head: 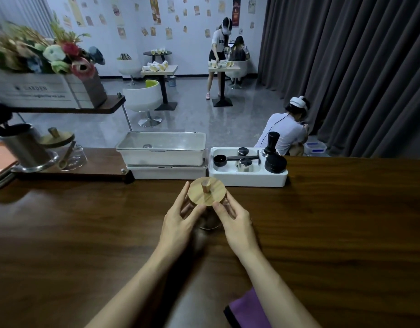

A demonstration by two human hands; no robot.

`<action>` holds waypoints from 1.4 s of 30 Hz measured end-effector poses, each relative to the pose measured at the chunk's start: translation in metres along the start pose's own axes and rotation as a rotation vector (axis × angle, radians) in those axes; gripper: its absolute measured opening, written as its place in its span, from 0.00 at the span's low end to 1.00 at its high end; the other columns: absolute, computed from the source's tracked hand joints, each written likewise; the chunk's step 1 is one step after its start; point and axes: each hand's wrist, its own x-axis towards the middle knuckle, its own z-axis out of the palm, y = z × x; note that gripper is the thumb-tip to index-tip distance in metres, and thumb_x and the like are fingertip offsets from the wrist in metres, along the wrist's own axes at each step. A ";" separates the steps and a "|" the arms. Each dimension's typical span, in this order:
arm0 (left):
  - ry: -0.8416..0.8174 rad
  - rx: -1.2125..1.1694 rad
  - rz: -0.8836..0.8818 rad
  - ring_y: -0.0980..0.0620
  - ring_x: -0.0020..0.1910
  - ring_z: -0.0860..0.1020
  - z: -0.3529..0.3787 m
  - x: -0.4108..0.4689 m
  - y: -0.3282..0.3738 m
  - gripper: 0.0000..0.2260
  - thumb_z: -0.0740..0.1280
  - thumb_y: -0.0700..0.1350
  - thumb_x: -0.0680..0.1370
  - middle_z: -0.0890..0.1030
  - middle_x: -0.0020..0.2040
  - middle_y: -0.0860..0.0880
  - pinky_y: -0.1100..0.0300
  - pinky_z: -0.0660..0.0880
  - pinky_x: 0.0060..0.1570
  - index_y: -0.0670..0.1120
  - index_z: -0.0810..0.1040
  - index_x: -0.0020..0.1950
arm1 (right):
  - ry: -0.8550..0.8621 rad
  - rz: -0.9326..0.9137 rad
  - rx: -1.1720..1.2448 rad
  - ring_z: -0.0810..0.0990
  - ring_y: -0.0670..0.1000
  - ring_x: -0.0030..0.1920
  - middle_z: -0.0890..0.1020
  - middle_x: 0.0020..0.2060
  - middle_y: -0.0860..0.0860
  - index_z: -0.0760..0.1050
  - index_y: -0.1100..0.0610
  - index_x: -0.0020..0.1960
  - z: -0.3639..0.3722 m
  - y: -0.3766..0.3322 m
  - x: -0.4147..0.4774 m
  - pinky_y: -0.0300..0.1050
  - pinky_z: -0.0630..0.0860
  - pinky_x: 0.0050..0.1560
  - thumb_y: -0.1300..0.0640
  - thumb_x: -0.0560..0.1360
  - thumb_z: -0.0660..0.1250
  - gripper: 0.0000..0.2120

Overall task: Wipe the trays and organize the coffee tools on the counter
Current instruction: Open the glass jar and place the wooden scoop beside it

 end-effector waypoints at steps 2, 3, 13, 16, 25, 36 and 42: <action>0.022 0.014 0.017 0.56 0.67 0.78 -0.020 -0.002 0.000 0.39 0.75 0.60 0.71 0.80 0.68 0.56 0.46 0.72 0.70 0.55 0.65 0.79 | -0.007 -0.002 0.009 0.80 0.45 0.63 0.84 0.60 0.45 0.73 0.56 0.72 0.018 -0.004 -0.004 0.38 0.75 0.62 0.60 0.80 0.69 0.21; 0.040 0.012 0.025 0.56 0.67 0.78 -0.031 -0.003 -0.001 0.38 0.75 0.60 0.71 0.80 0.68 0.55 0.45 0.73 0.69 0.55 0.66 0.79 | -0.014 -0.001 0.003 0.80 0.44 0.64 0.84 0.60 0.44 0.73 0.56 0.73 0.027 -0.006 -0.006 0.40 0.74 0.64 0.60 0.79 0.69 0.22; 0.151 0.027 0.079 0.59 0.63 0.80 -0.222 -0.015 0.001 0.25 0.75 0.47 0.76 0.83 0.62 0.58 0.48 0.74 0.69 0.53 0.74 0.72 | -0.044 -0.072 -0.029 0.79 0.34 0.60 0.83 0.57 0.39 0.69 0.50 0.75 0.213 -0.017 -0.024 0.33 0.74 0.61 0.59 0.77 0.72 0.28; 0.193 0.144 0.085 0.63 0.62 0.79 -0.275 -0.003 0.001 0.27 0.74 0.57 0.75 0.82 0.61 0.62 0.49 0.73 0.69 0.64 0.71 0.73 | -0.077 -0.098 -0.027 0.79 0.39 0.63 0.82 0.62 0.45 0.67 0.50 0.77 0.268 -0.018 -0.019 0.37 0.73 0.66 0.57 0.78 0.71 0.29; 0.176 0.111 0.128 0.63 0.58 0.81 -0.314 0.067 0.016 0.23 0.70 0.50 0.81 0.83 0.54 0.65 0.66 0.76 0.55 0.67 0.68 0.71 | -0.077 -0.115 -0.122 0.78 0.34 0.59 0.81 0.58 0.37 0.60 0.42 0.79 0.331 -0.031 0.046 0.33 0.73 0.62 0.50 0.80 0.68 0.31; -0.085 0.083 0.129 0.61 0.73 0.68 -0.331 0.145 0.008 0.42 0.71 0.67 0.73 0.72 0.73 0.62 0.50 0.64 0.76 0.58 0.56 0.81 | -0.008 0.024 -0.199 0.64 0.49 0.77 0.64 0.77 0.41 0.50 0.35 0.80 0.369 -0.022 0.121 0.53 0.65 0.76 0.26 0.67 0.60 0.45; -0.181 0.072 0.066 0.67 0.76 0.62 -0.340 0.177 -0.012 0.51 0.72 0.73 0.68 0.64 0.74 0.73 0.49 0.61 0.78 0.60 0.49 0.83 | 0.084 0.051 -0.197 0.62 0.45 0.77 0.62 0.78 0.41 0.52 0.37 0.80 0.380 -0.012 0.145 0.47 0.62 0.75 0.22 0.67 0.58 0.45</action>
